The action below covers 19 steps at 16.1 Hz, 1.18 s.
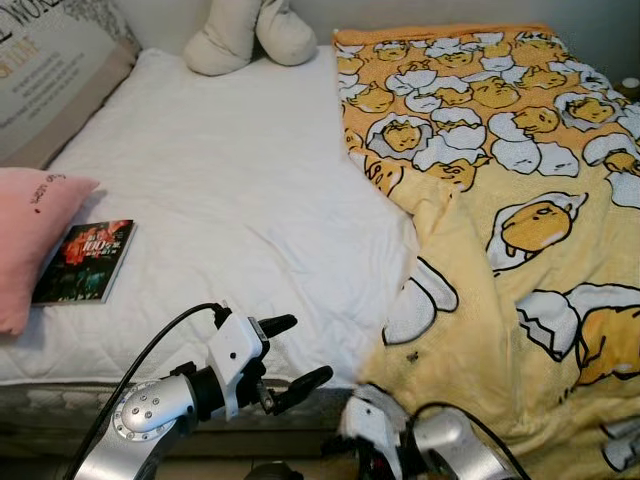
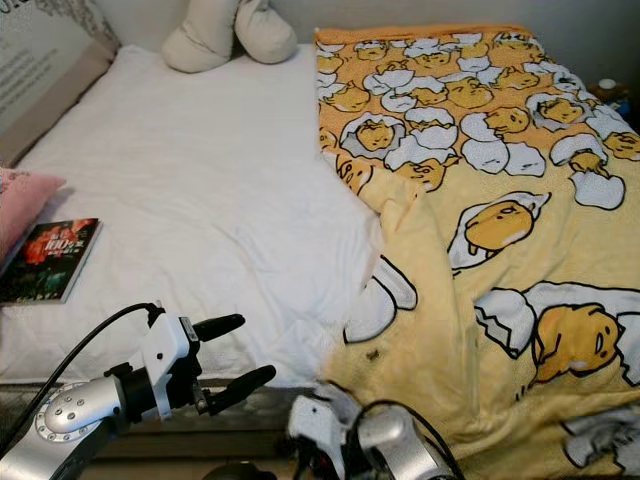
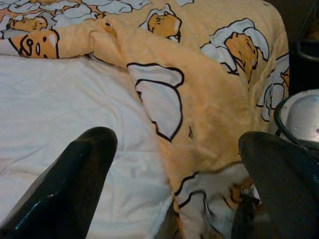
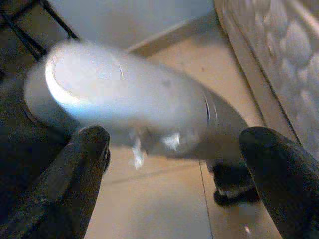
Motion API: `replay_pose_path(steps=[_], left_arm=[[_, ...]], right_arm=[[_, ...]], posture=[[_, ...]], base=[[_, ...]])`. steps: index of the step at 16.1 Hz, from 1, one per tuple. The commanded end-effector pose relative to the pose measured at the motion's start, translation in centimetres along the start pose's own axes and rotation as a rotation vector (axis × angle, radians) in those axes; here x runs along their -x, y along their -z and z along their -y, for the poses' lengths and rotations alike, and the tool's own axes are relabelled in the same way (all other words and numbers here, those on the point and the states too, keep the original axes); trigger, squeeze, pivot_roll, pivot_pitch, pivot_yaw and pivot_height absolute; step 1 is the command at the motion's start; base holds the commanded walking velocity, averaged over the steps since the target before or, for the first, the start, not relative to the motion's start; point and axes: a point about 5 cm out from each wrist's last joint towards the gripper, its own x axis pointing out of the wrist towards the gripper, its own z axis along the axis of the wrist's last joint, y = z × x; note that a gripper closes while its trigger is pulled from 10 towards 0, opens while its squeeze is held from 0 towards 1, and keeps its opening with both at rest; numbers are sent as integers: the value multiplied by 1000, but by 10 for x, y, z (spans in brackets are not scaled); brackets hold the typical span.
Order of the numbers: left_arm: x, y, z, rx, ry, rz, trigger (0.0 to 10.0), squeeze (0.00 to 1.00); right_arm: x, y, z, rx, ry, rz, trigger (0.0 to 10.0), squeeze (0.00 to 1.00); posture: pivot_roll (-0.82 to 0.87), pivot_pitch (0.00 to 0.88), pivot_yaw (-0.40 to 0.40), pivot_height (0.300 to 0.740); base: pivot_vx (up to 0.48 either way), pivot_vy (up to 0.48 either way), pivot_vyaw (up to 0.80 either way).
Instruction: Clean up the room
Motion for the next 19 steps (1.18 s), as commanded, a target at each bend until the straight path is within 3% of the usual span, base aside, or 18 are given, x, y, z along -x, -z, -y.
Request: replay_pose_path(steps=[1,3,4,6,7,8,9,11,13,17,19], left_arm=[[0,3,-1,-3,12,-26,10000,0],[0,3,-1,-2,13,-27,10000,0],[0,3,-2,-3,12,-26,10000,0],[-2,1,-7,-28,-43,-13,10000,0],[-4,0,-11,-33,-90,-1,10000,0],[-6,-1,-15,-26,-142,17,10000,0],[-8,-3,-18,-2,-205,38,10000,0],[-12,-4,-25,1,-308,56,10000,0],[-16,-5,-39,54,-489,94,10000,0],[-21,-4,-62,144,-760,124,10000,0],[-25,-9,-66,130,-800,132,10000,0]], right_arm=[[3,-13,3,-3,8,69,10000,1000],[6,-26,10,5,54,121,10000,1000],[8,-33,21,29,161,142,10000,1000],[25,-54,58,49,571,211,10000,980],[36,-61,71,65,745,216,10000,298],[47,-68,78,67,876,240,10000,0],[60,-76,84,94,1033,275,10000,0],[77,-82,89,81,1230,358,10000,0],[94,-87,87,87,1461,486,10000,0],[104,-84,66,47,1608,634,10000,0],[111,-82,59,15,1634,717,10000,0]], posture=[[110,0,85,740],[109,0,86,740],[109,0,86,740],[109,0,85,740],[108,0,83,740],[105,0,82,740],[101,0,78,740],[94,0,72,740],[83,0,64,740],[35,0,24,740],[25,0,14,740]], base=[[0,0,0],[0,0,0],[0,0,0],[0,0,0],[0,0,0],[0,0,0],[0,0,0],[0,0,0],[0,0,0],[0,0,0],[0,0,0]])
